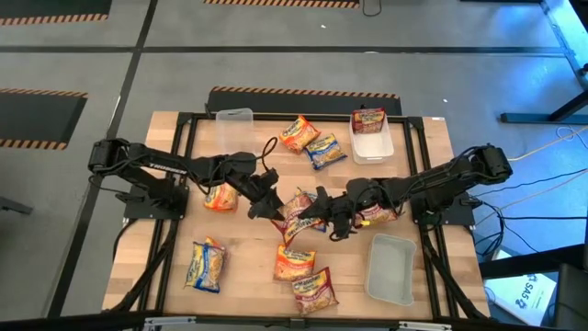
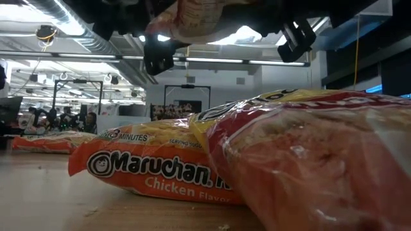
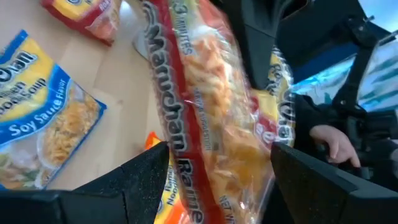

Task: Sort Maruchan noodles
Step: Put the top left red noodle pack into the white bin

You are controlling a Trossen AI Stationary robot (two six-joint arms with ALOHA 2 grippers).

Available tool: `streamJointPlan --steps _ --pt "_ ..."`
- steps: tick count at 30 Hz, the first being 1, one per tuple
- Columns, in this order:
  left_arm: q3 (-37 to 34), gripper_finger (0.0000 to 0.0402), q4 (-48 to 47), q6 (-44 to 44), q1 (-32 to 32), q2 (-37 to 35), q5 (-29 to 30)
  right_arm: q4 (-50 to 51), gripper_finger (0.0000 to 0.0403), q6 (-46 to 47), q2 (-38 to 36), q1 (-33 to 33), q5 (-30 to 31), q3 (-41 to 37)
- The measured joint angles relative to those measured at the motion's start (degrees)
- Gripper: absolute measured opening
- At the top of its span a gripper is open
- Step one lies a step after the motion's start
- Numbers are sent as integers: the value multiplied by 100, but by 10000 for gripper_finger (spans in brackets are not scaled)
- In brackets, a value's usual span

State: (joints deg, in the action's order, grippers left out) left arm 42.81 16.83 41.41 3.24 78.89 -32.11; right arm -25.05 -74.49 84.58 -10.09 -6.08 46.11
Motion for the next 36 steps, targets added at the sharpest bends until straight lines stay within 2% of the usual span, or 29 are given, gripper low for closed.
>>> streamJointPlan --steps 7,13,18,25,28,36 --pt "-9 268 103 6 -86 75 -3 232 55 -211 98 2 16 201" --pt "-11 208 115 -69 -109 188 45 223 57 -90 272 -7 21 337" --pt "-11 165 185 -143 -107 173 3 164 57 685 291 -12 27 350" --pt "-11 157 261 -312 -89 173 39 156 63 1865 254 -11 -35 350" --pt "-9 156 363 -392 -85 168 86 296 87 2158 121 -11 107 350" --pt "-4 154 545 -545 72 166 -45 946 192 2945 -405 -2 526 350"
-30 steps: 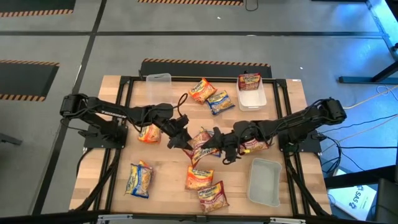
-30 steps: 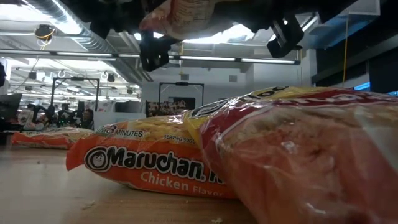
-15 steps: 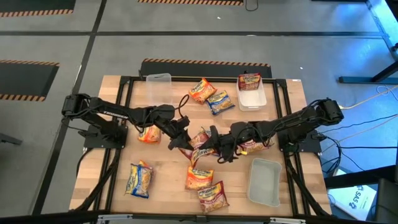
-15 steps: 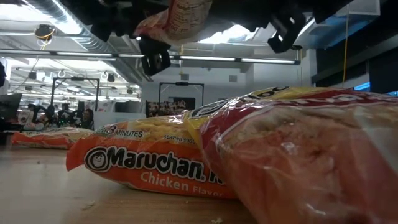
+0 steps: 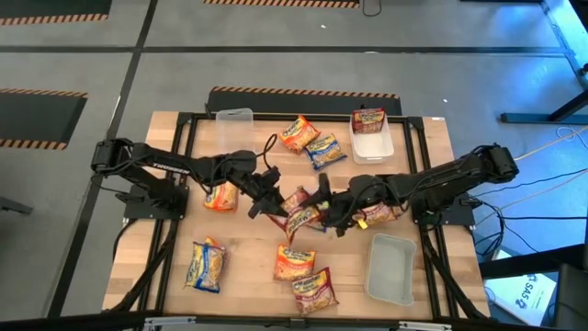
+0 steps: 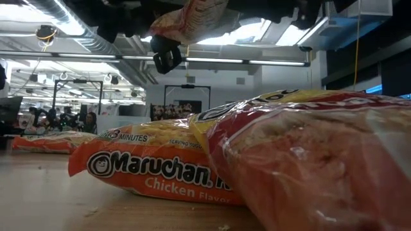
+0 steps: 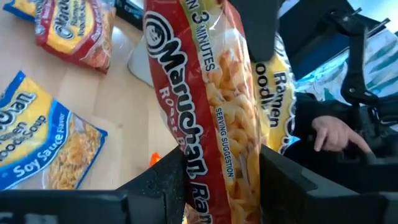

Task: Sort Maruchan noodles
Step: Put the top left red noodle pack into the white bin

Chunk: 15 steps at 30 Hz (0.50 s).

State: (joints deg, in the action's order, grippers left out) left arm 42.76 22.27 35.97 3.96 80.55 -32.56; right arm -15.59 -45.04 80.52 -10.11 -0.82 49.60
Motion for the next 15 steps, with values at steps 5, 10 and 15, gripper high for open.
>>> streamJointPlan --steps 5,10,15 --pt "0 153 181 -184 102 0 20 904 236 1009 -563 -2 544 0" --pt "2 151 292 -473 210 -4 4 2121 250 1998 -1220 4 1124 -4" --pt "4 146 635 -611 318 -4 59 3266 244 2822 -1747 4 1454 -6"
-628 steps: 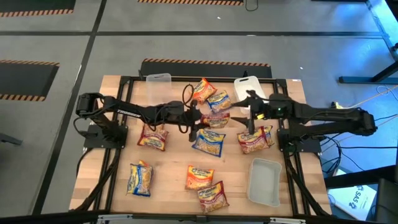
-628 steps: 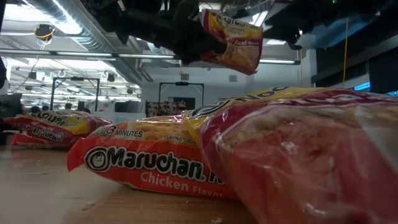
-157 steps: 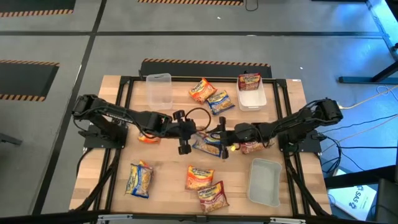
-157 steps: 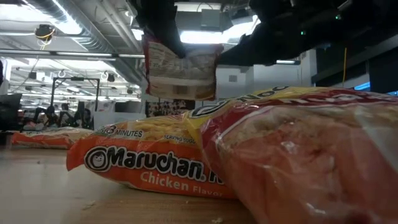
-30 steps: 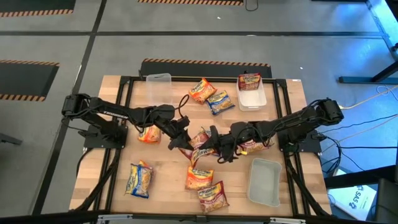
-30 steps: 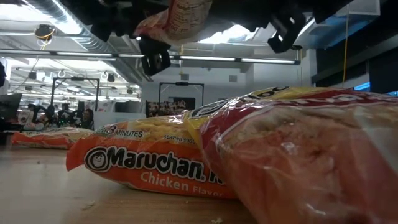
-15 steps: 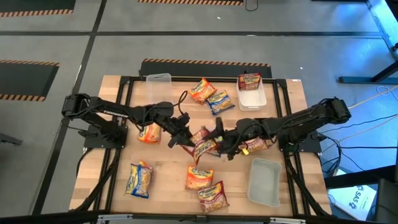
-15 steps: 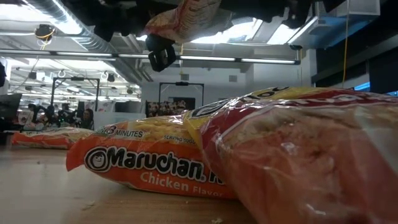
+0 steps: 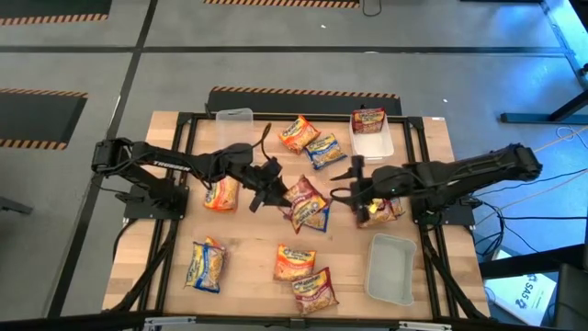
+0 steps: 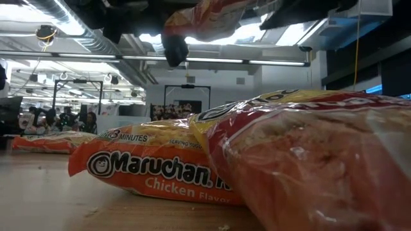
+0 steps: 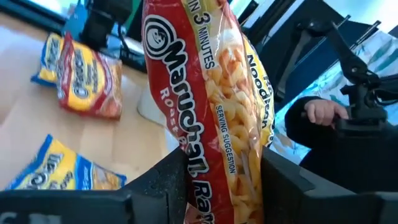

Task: Sort Maruchan noodles
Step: Put the top left red noodle pack into the white bin

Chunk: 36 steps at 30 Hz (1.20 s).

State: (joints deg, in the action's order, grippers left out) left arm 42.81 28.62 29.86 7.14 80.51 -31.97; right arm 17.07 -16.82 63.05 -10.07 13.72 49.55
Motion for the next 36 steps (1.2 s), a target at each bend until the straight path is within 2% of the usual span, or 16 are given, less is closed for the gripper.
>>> streamJointPlan --steps 5,9,12,16,20,25,28,30,36 --pt "0 145 251 -426 4 0 599 240 243 622 -284 0 5 -331" --pt "0 145 662 -927 -72 18 1414 -538 243 881 -302 0 29 -987" --pt "0 145 1312 -1250 -119 111 1746 -1856 243 934 -281 0 69 -1632" --pt "0 145 2340 -1535 -219 356 2026 -4149 243 1018 -201 0 270 -2457" --pt "0 145 3258 -1663 -300 656 2540 -6307 243 1053 87 -1 444 -2976" --pt "0 145 3876 -1828 -359 953 3311 -7877 243 918 666 -2 597 -2993" --pt "0 145 3990 -1848 -359 953 3430 -8428 243 709 1005 0 868 -2846" --pt "0 145 3971 -1850 -359 955 3436 -8641 243 601 1156 61 964 -2730" --pt "0 145 4006 -1850 -359 955 3439 -8657 243 603 1409 235 430 -2303"
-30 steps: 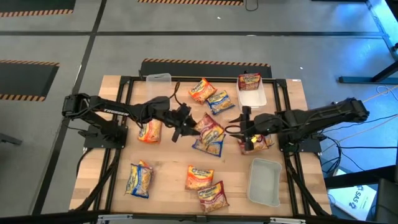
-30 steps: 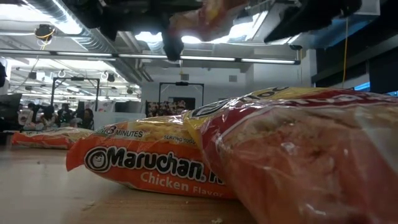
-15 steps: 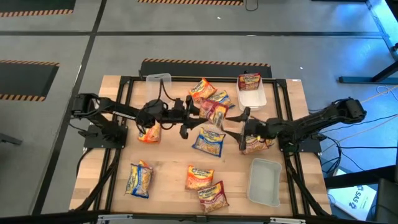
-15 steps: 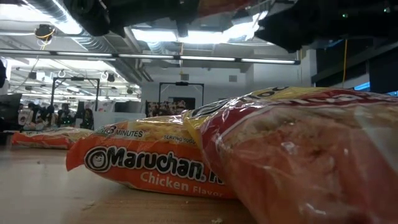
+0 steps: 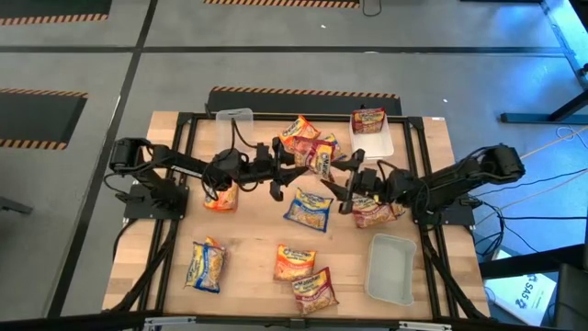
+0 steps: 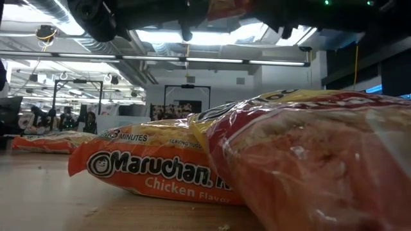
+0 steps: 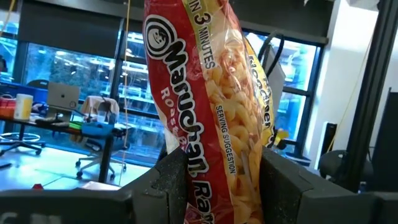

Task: Sort Maruchan noodles
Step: Put the top left red noodle pack into the white bin

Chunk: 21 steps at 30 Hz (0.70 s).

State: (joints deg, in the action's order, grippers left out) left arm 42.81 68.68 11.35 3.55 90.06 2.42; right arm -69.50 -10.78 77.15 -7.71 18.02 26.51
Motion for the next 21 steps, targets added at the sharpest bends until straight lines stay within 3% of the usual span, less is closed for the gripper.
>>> streamJointPlan --steps 5,14,21 --pt "0 145 13 -158 -2 -2 -22 33 212 -47 75 -12 -30 262" --pt "-11 146 -42 -215 2 -9 -16 252 17 -333 76 -12 261 300" --pt "-9 157 -338 -277 41 -28 3 440 6 -506 76 -14 392 296"
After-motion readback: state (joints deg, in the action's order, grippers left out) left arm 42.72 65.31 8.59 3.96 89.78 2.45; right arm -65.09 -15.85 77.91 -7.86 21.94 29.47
